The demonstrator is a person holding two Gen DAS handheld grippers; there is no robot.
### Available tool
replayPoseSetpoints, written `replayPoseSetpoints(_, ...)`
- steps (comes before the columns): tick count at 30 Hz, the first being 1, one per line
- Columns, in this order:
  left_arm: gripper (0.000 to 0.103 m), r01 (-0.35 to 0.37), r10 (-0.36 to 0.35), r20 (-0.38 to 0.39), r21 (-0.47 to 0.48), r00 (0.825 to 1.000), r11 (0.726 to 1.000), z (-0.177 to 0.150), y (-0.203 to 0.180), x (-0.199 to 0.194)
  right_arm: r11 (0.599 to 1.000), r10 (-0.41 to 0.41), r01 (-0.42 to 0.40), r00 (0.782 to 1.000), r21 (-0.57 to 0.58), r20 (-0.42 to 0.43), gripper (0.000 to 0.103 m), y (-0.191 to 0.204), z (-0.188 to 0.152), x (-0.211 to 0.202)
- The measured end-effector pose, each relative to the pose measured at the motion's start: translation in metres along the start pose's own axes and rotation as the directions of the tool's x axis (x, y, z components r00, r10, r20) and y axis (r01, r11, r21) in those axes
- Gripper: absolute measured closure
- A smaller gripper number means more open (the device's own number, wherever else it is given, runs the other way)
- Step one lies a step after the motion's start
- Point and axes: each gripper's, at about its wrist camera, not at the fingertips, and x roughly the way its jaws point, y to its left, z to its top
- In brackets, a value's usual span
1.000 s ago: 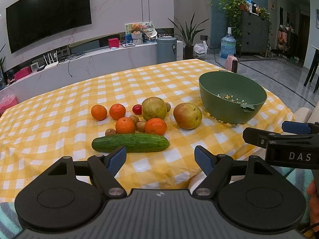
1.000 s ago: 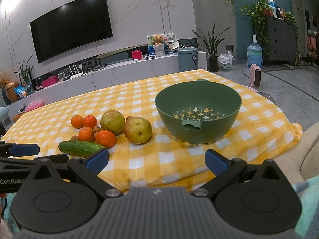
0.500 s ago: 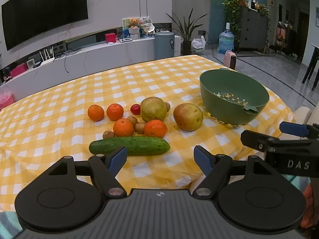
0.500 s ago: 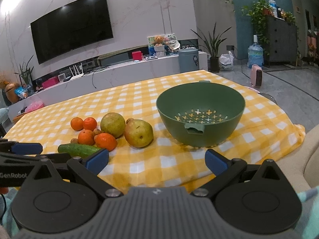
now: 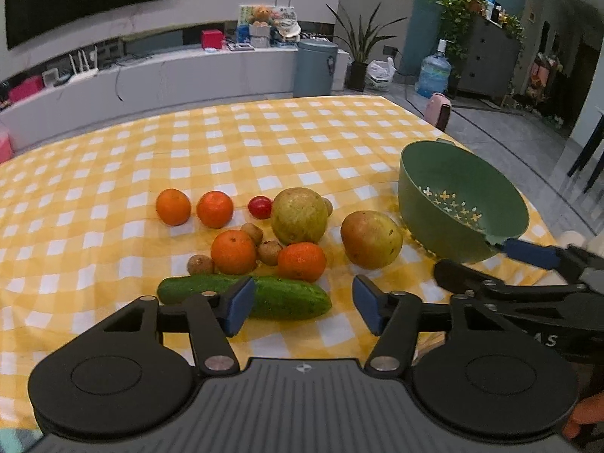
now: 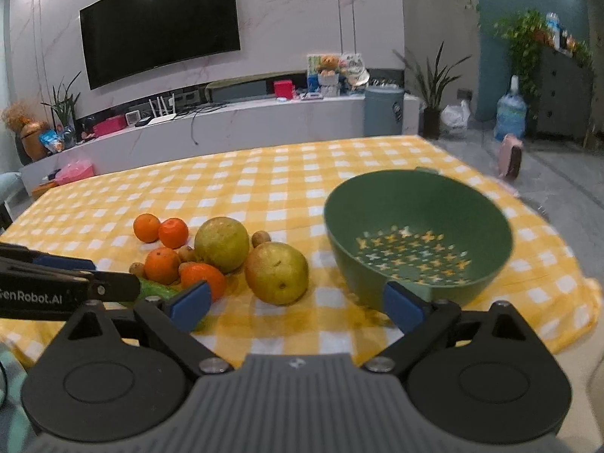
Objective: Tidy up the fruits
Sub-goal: 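Close the left gripper on one pear while the right gripper grasps the other pear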
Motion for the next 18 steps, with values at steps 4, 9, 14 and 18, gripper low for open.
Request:
replayPoseSetpoints(4, 0.038, 0.005, -0.004, -0.011, 0.019, 1.0, 1.0, 0.007, 0.002, 0.012, 1.0, 0.02, -0.02, 0.999, 0.008, -0.037, 0.036, 0.005, 0.003, 0.023)
replayPoseSetpoints(9, 0.04, 0.019, -0.018, -0.042, 0.032, 0.999, 0.999, 0.015, 0.005, 0.029, 0.999, 0.032, -0.032, 0.998, 0.01, -0.048, 0.036, 0.011, 0.005, 0.048)
replayPoseSetpoints(14, 0.041, 0.044, -0.045, -0.064, -0.013, 0.997, 0.999, 0.019, 0.013, 0.044, 1.0, 0.024, -0.023, 0.998, 0.016, -0.06, 0.036, 0.012, 0.01, 0.073)
replayPoseSetpoints(18, 0.04, 0.059, -0.06, -0.06, -0.022, 0.996, 0.998, 0.027, 0.019, 0.056, 0.998, 0.006, -0.001, 0.996, 0.058, -0.086, 0.036, 0.01, 0.008, 0.092)
